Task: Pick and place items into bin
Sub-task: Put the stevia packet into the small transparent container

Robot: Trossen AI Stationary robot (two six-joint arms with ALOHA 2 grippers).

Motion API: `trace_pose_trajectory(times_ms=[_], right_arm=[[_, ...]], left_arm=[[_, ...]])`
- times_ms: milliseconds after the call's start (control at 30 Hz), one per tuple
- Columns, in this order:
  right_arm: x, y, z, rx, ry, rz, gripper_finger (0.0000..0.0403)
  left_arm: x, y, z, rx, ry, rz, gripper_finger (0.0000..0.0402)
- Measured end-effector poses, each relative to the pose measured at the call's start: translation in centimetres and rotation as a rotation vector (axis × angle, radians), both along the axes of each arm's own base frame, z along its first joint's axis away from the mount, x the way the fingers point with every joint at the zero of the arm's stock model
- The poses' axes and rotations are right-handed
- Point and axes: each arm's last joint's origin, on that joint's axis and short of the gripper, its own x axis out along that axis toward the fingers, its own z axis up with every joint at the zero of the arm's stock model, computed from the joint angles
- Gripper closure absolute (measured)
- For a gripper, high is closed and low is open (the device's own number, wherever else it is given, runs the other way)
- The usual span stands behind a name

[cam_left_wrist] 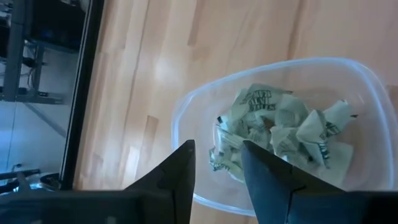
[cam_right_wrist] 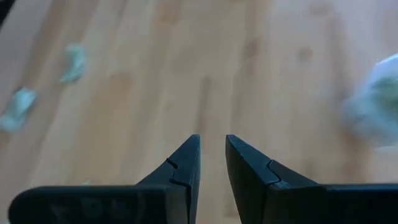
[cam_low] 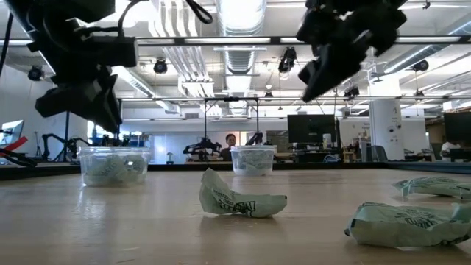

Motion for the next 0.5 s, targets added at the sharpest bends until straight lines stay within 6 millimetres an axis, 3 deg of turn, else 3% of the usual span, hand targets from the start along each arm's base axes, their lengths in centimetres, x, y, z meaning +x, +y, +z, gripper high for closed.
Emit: trace_pose_trajectory(times_ms=[333, 500], right_arm=[[-2.8, 6.5, -3.5, 0.101, 0.193, 0.100, 0.0335], [-4.0, 9.0, -4.7, 0.078, 0.185, 0.072, 0.0335]], left_arm=[[-0.3, -0.7, 0.0, -0.003, -0.001, -0.033, 0.0287], [-0.4, -1.0, 0.0, -0.003, -0.002, -0.047, 0.0287]])
